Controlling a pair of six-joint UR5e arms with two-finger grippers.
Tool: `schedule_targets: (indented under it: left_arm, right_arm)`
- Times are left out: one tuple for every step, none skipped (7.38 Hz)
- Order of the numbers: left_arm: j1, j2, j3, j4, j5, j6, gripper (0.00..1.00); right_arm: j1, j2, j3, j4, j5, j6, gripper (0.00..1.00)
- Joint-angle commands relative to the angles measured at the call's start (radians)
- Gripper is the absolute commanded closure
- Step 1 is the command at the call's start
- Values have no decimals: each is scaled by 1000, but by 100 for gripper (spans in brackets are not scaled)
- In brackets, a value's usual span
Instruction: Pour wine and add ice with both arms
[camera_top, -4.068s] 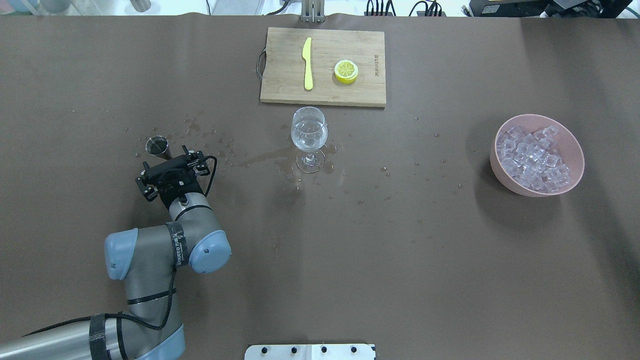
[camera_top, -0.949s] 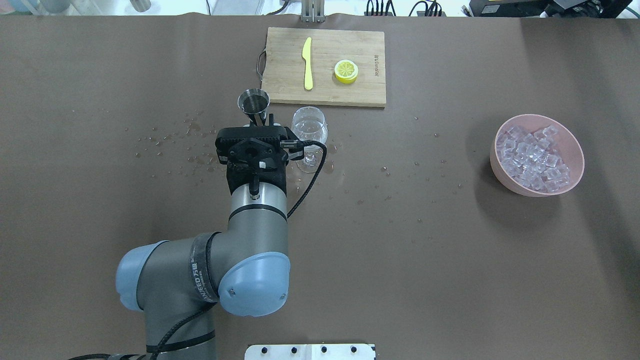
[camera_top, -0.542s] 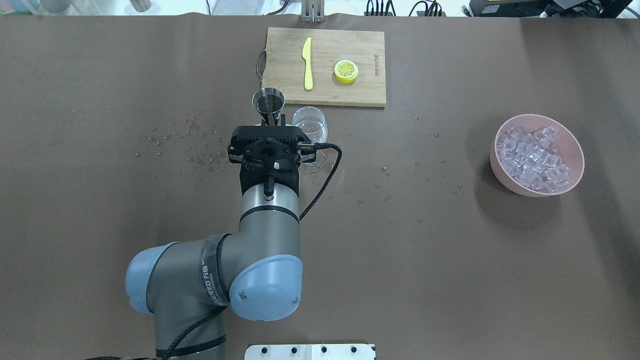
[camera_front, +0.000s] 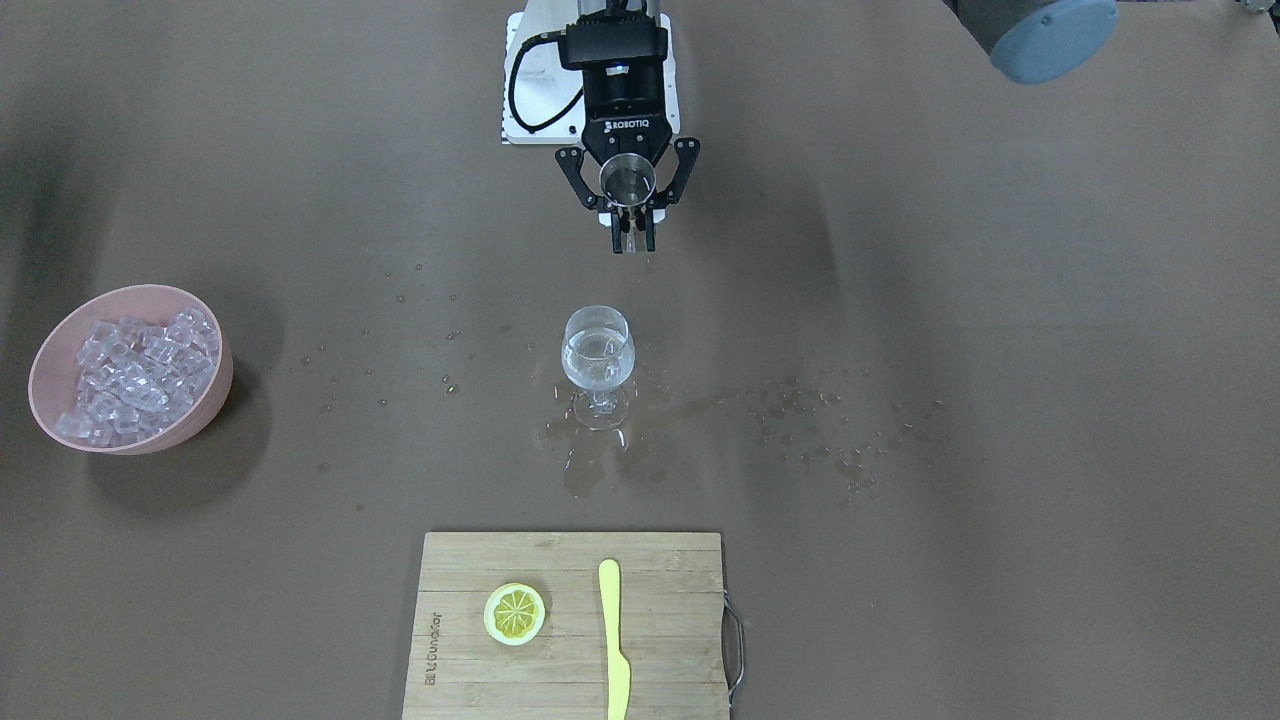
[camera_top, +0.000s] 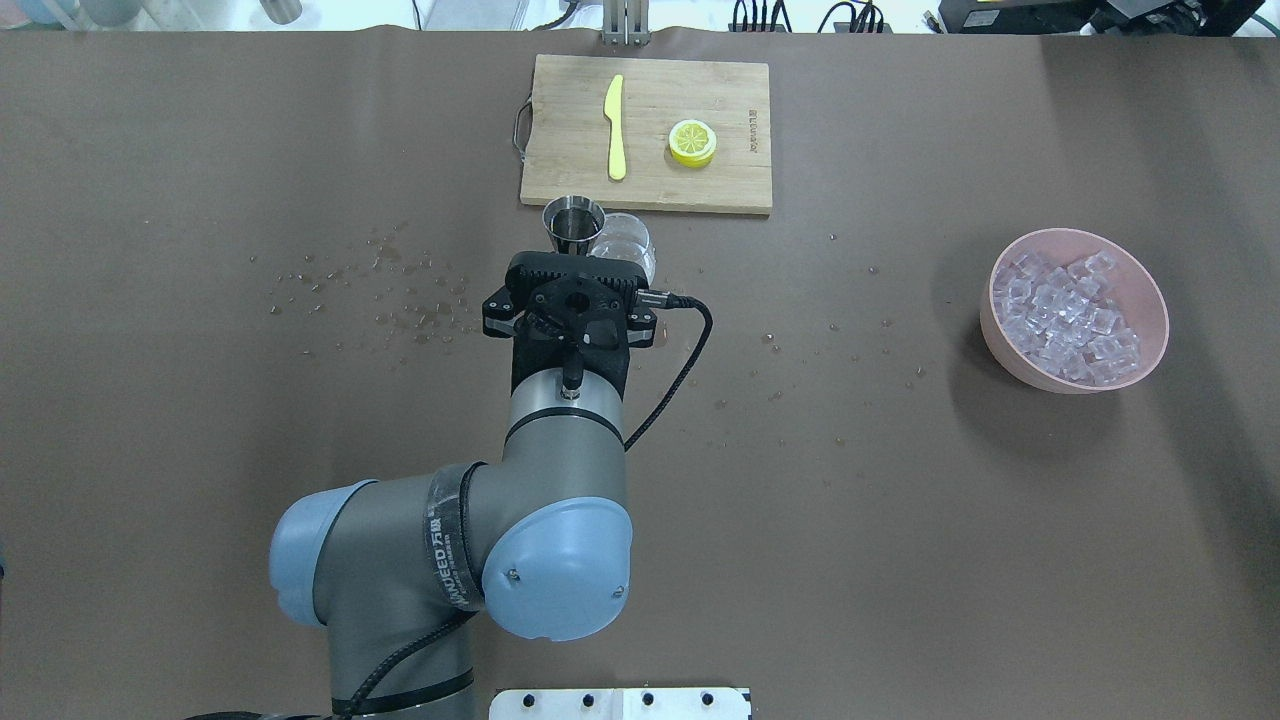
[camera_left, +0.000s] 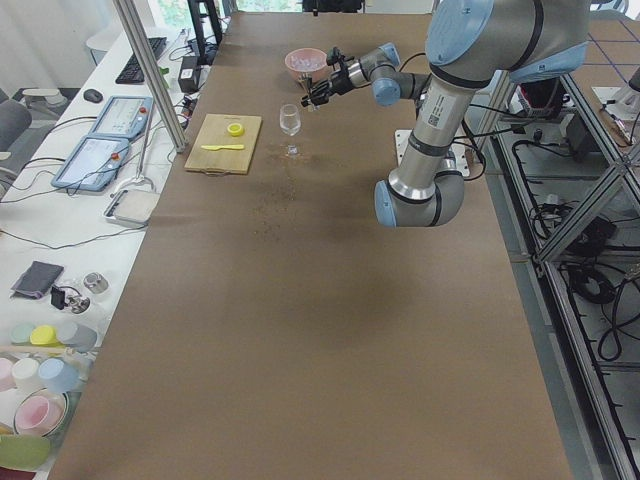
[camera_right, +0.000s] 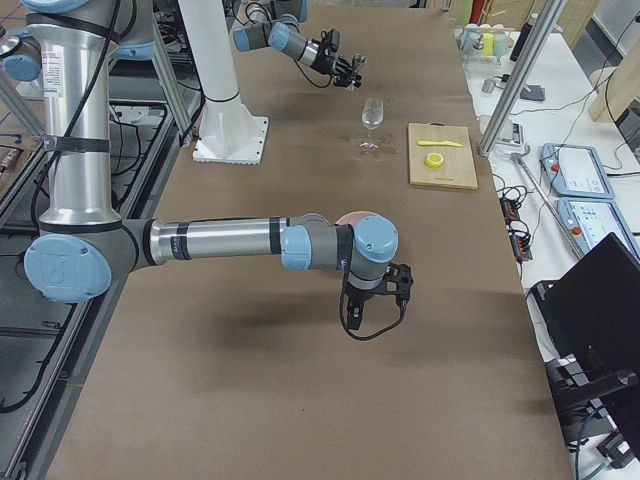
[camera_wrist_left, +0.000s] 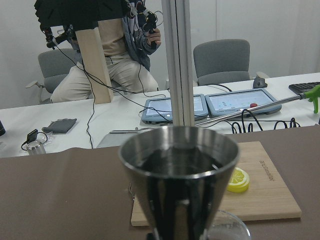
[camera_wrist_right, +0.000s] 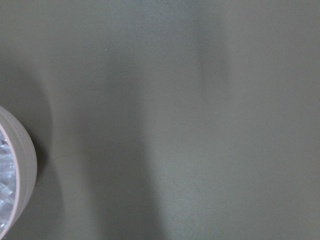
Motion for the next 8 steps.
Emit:
schedule_targets:
  left_arm:
    - [0, -19, -2, 88, -71, 6, 100]
    - [-4, -35, -6, 111, -99, 45, 100]
    - [-9, -39, -6, 119, -122, 55, 100]
    - [-27, -52, -6, 161, -157, 57, 100]
    - [-47, -102, -6, 250, -208, 57, 100]
    - [-56, -123, -6, 299, -219, 70, 100]
    - [-70, -124, -3, 313, -245, 104, 100]
    - [-93, -126, -2, 353, -301, 122, 100]
  right_arm:
    - [1, 9, 2, 1, 0, 0, 0]
    - [1, 9, 2, 1, -2, 0, 0]
    - [1, 9, 2, 1, 0, 0, 0]
    - [1, 9, 2, 1, 0, 0, 0]
    - [1, 9, 2, 1, 0, 0, 0]
    - [1, 9, 2, 1, 1, 0, 0]
    - [1, 9, 2, 1, 1, 0, 0]
    - [1, 8, 2, 1, 1, 0, 0]
